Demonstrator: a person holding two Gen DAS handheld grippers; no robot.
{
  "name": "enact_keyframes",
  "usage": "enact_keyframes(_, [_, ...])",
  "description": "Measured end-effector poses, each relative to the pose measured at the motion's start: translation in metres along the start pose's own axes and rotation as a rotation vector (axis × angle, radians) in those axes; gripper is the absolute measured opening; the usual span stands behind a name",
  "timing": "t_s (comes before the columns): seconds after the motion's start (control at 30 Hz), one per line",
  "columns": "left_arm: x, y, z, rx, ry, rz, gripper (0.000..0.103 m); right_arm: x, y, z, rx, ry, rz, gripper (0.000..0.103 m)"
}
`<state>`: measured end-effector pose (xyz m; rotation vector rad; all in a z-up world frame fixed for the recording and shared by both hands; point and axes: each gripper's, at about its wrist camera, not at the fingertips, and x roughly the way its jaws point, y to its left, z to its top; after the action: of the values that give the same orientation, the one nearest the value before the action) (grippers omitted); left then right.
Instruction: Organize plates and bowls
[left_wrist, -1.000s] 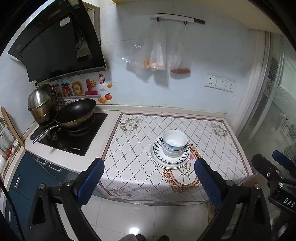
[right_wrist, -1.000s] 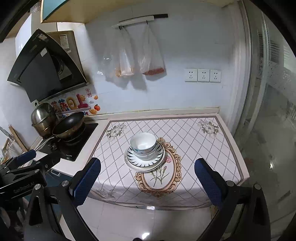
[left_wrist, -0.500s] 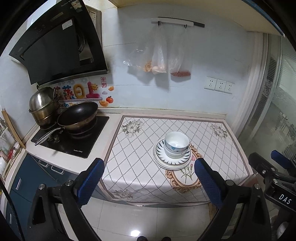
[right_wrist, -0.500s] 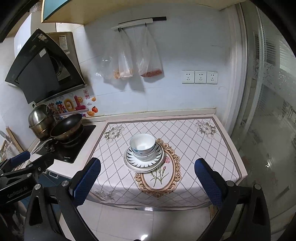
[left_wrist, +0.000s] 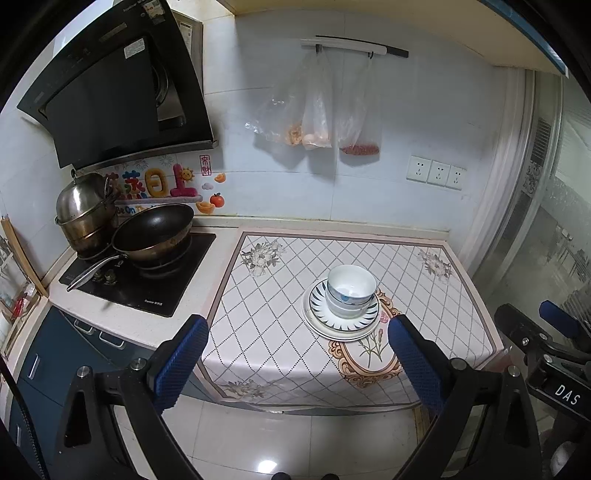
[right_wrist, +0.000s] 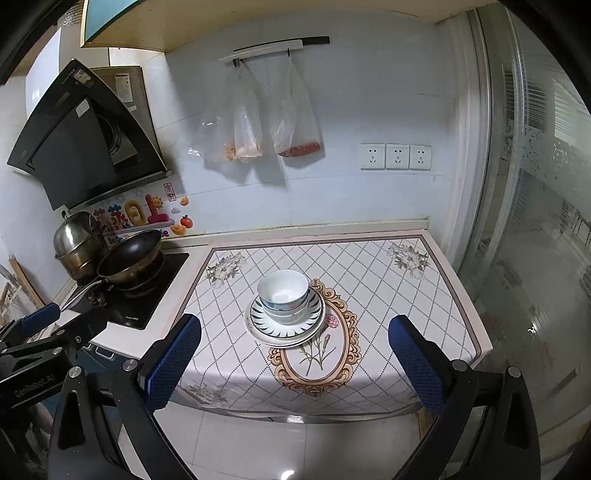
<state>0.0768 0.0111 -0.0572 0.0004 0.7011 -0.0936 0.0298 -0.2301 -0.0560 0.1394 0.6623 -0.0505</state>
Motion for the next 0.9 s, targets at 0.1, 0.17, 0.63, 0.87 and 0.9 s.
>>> enact_keyframes(0.1, [0.0, 0.002, 0.0, -0.005, 0.001, 0.003, 0.1, 0.001, 0.0, -0.001, 0.003, 0.004, 0.004, 0.103])
enact_keyframes(0.17, [0.0, 0.003, 0.0, -0.005, 0.003, 0.005, 0.1, 0.001, 0.001, -0.003, 0.005, 0.007, 0.004, 0.103])
enact_keyframes(0.63, [-0.001, 0.003, -0.004, -0.008, 0.005, 0.007, 0.1, 0.0, 0.004, -0.009, 0.004, 0.016, 0.001, 0.103])
enact_keyframes(0.87, [-0.002, 0.003, -0.008, -0.007, 0.008, -0.004, 0.1, -0.002, 0.005, -0.013, 0.005, 0.021, -0.003, 0.103])
enact_keyframes(0.9, [-0.002, 0.004, -0.007, -0.005, 0.009, -0.005, 0.1, -0.003, 0.005, -0.013, 0.006, 0.021, -0.005, 0.103])
